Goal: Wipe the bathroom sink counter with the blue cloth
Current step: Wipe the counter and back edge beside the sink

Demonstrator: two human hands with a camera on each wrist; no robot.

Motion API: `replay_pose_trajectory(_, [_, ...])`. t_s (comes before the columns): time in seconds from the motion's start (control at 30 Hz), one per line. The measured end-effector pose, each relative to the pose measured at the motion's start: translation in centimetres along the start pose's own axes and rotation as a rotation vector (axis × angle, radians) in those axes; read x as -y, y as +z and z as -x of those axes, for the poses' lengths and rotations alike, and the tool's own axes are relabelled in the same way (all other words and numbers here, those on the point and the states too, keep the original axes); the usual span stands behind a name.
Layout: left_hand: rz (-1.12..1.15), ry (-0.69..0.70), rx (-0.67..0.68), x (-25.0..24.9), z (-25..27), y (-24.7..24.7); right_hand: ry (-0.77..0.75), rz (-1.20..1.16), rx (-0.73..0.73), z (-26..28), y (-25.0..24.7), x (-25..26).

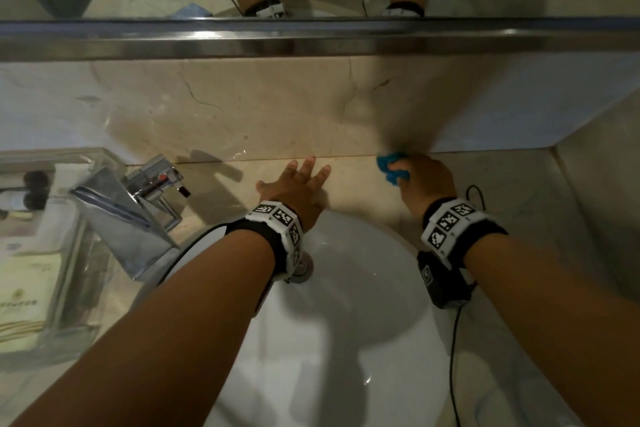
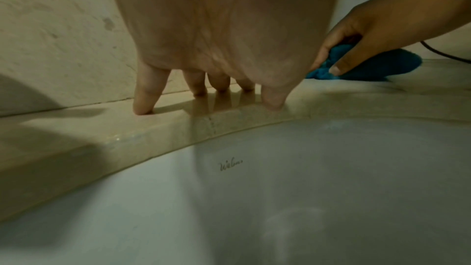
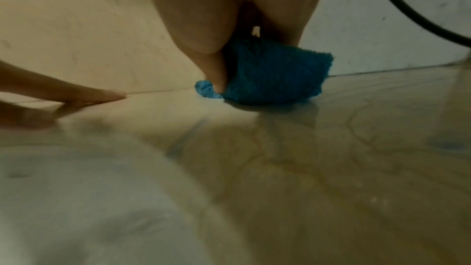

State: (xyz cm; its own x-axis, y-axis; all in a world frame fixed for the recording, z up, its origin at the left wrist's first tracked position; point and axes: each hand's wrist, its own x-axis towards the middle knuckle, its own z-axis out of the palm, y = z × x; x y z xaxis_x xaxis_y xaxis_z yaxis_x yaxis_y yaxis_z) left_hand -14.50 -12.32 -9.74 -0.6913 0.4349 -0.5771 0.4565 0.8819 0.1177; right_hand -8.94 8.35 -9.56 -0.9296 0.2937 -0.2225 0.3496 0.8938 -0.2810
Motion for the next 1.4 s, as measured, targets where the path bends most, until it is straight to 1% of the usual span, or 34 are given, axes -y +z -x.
replay_pose_trajectory(0.1, [0.015, -0.029, 0.029, -0.9, 0.5, -0.7, -0.069, -0.168, 0.038, 1.8, 1.4, 0.5])
replay_pose_trajectory(0.17, [0.029, -0.055, -0.01, -2.6, 0.2, -1.0, -0.124, -0.262, 0.051, 3.5, 1.7, 0.3])
replay_pose_trajectory(0.23, [0.062, -0.077, -0.098, -4.6, -0.1, -1.2, -0.177, -0.217, 0.082, 4.5, 1.8, -0.2])
replay_pose_trajectory(0.27, [0.072, -0.07, -0.103, -5.3, -0.2, -1.0, -0.203, -0.175, 0.094, 4.7, 1.7, -0.5])
replay_pose_trajectory(0.33, [0.035, -0.033, -0.041, -5.9, -0.5, -0.1, -0.231, -0.107, 0.103, 4.4, 1.3, -0.9])
replay_pose_trajectory(0.4, [-0.007, -0.001, -0.036, -5.6, -0.8, 0.7, -0.192, -0.084, 0.09, 3.1, 0.8, -1.3])
replay_pose_trajectory(0.47, [-0.011, 0.021, -0.059, -5.0, -0.9, 1.0, -0.109, -0.066, 0.074, 1.4, 0.2, -1.6])
replay_pose_trajectory(0.57, [0.017, 0.035, -0.044, -4.6, -1.0, 0.8, -0.042, -0.064, -0.026, 0.0, -0.6, -1.6])
replay_pose_trajectory(0.63, [0.014, 0.035, -0.025, -4.6, -1.0, 0.6, -0.03, -0.083, -0.057, -0.3, -0.7, -1.4])
replay_pose_trajectory(0.7, [0.01, 0.027, -0.019, -4.7, -1.0, 0.5, -0.02, -0.066, -0.014, 0.2, -0.4, -0.9])
replay_pose_trajectory(0.77, [0.018, 0.017, -0.018, -4.8, -1.1, 0.3, -0.018, -0.113, 0.049, 1.7, -0.1, -0.6])
replay_pose_trajectory(0.87, [0.035, 0.011, -0.008, -4.9, -0.9, 0.1, -0.148, -0.089, 0.055, 4.8, 0.8, -0.8])
replay_pose_trajectory(0.93, [0.051, 0.008, 0.0, -5.0, -0.8, 0.0, -0.181, -0.111, 0.063, 5.6, 1.4, -1.2])
replay_pose_trajectory(1.03, [0.056, -0.002, 0.003, -5.0, -1.1, -0.2, -0.045, -0.301, 0.092, 3.7, 0.9, -1.3])
replay_pose_trajectory(1.07, [0.055, -0.005, 0.005, -5.0, -1.1, -0.2, -0.008, -0.28, 0.098, 2.8, 0.6, -1.3])
replay_pose_trajectory(1.13, [0.056, -0.003, 0.007, -5.0, -1.2, -0.2, 0.002, -0.166, 0.089, 1.2, 0.1, -1.3])
replay_pose_trajectory(1.17, [0.052, 0.0, 0.005, -5.0, -1.1, -0.1, -0.001, -0.143, 0.06, 0.6, -0.1, -1.4])
replay_pose_trajectory(1.27, [0.038, 0.004, -0.009, -4.8, -1.2, 0.1, 0.008, -0.124, 0.053, 0.3, -0.1, -1.1])
replay_pose_trajectory(1.33, [0.032, 0.002, -0.013, -4.8, -1.2, 0.2, 0.019, -0.159, 0.089, 1.4, 0.2, -1.0])
replay_pose_trajectory(1.4, [0.03, -0.003, -0.014, -4.7, -1.2, 0.3, -0.086, -0.157, 0.092, 3.4, 0.7, -1.0])
